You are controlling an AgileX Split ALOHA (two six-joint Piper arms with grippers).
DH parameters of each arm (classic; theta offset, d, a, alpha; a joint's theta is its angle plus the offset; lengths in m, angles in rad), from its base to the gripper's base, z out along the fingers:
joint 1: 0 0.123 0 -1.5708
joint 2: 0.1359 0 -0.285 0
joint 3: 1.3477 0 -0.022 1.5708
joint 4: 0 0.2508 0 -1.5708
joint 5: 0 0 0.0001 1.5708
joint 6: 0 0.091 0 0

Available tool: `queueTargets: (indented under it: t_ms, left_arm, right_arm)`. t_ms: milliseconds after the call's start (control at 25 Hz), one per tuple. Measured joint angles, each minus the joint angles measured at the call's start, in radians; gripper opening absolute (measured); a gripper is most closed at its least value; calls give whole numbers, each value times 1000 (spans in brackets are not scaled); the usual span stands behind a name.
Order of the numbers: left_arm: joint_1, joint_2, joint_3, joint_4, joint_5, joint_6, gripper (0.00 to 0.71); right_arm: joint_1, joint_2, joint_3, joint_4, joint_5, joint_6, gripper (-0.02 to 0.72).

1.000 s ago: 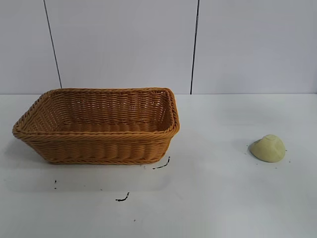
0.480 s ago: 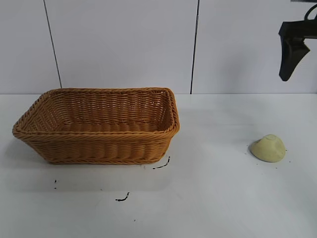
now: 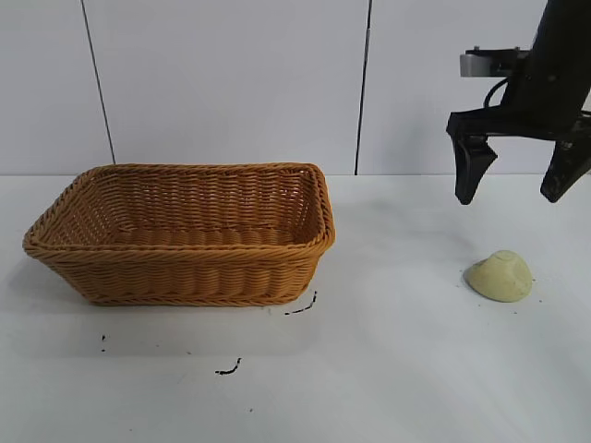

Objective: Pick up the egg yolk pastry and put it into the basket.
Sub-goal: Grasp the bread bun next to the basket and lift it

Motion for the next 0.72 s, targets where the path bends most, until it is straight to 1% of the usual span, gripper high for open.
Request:
queueTargets:
  t_ms: [120,240,320,400,520,680,720]
  left_arm:
    - [0,0,0,0,0,0,697]
    - [0,0,0,0,0,0,697]
    - [0,0,0,0,0,0,697]
    - [0,0,0,0,0,0,697]
    - [0,0,0,0,0,0,697]
    - [0,0,0,0,0,0,697]
    - [0,0,0,0,0,0,697]
  right_arm:
    - [0,45,-1,0,-26,14,695]
    - [0,70,-1,-7,-38,32,695]
    - [0,78,-1,-7,-44,32,695]
    - [0,81,-1,-7,-45,32,670]
    - [0,81,-1,-7,-46,32,560]
    - [0,81,-1,-7,-46,32,337]
    - [0,81,-1,-7,-45,32,293]
